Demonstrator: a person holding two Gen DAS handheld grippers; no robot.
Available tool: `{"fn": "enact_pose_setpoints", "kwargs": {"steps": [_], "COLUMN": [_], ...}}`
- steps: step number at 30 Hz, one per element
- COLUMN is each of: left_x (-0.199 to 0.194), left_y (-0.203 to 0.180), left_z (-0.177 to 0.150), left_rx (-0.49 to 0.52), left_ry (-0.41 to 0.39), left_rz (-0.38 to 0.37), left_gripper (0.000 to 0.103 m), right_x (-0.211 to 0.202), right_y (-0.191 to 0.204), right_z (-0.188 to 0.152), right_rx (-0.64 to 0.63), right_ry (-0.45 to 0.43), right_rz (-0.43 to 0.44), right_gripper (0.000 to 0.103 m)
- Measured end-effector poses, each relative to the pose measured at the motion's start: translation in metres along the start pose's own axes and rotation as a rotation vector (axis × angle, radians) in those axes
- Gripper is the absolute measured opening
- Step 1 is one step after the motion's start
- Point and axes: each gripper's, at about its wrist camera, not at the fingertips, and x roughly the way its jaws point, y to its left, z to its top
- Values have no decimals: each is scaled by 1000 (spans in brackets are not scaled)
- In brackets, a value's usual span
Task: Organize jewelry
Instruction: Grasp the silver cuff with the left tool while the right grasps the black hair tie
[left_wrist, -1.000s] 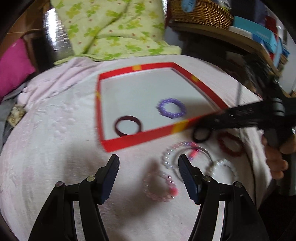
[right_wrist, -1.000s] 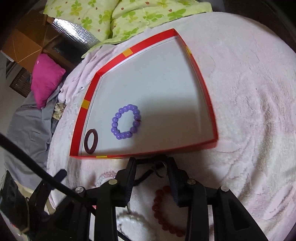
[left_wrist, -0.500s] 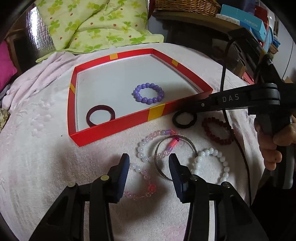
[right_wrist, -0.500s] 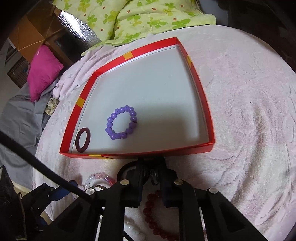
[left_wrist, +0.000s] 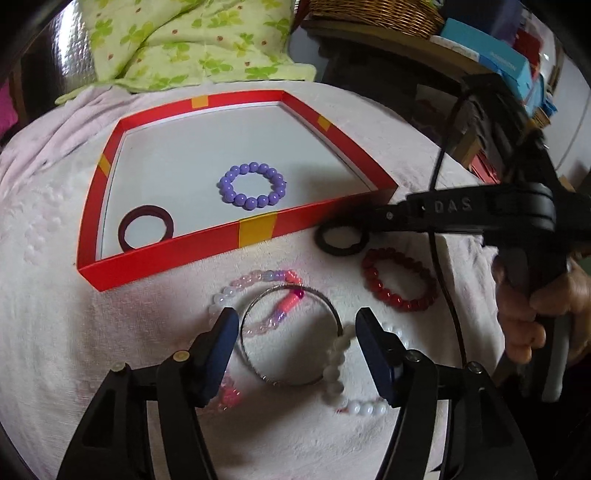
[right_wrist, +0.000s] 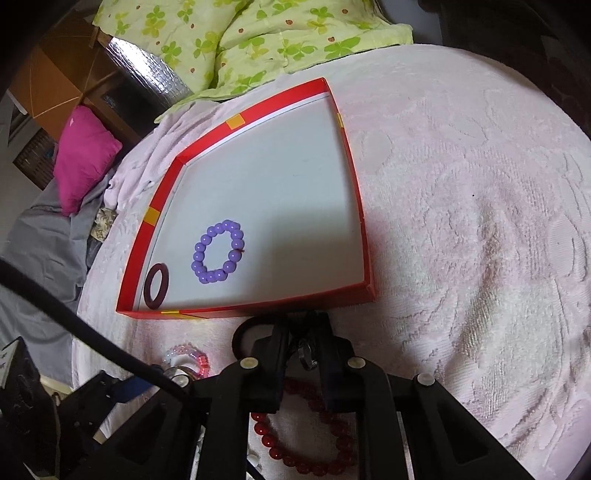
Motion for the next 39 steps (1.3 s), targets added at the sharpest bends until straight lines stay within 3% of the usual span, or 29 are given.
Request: {"fn": "enact_pose_setpoints", "kwargs": {"steps": [4, 9, 11, 14, 26, 39], "left_x": [7, 13, 13, 13, -19, -50], "left_y": [-1, -8, -9, -8, -2, 21], "left_z": [3, 0, -1, 0, 4, 10], "left_rx": [-35, 6, 13, 28, 38, -12], "left_ry": [1, -9, -11, -17, -114, -209], "left_rz": [4, 48, 61, 70, 85, 161], "left_gripper": [67, 67, 61, 60, 60, 60], "right_x": [0, 0, 0, -1, -22, -42], "right_y": [0, 0, 0, 2, -1, 20], "right_z": [-1, 0, -1, -1, -5, -8], "right_rx": [-8, -13, -18, -29, -3, -52], "right_ry": [-2, 2, -1, -9, -23, -61], "right_rz": [0, 6, 7, 11, 167, 234], "right_gripper": [16, 16, 16, 16, 16, 16]}}
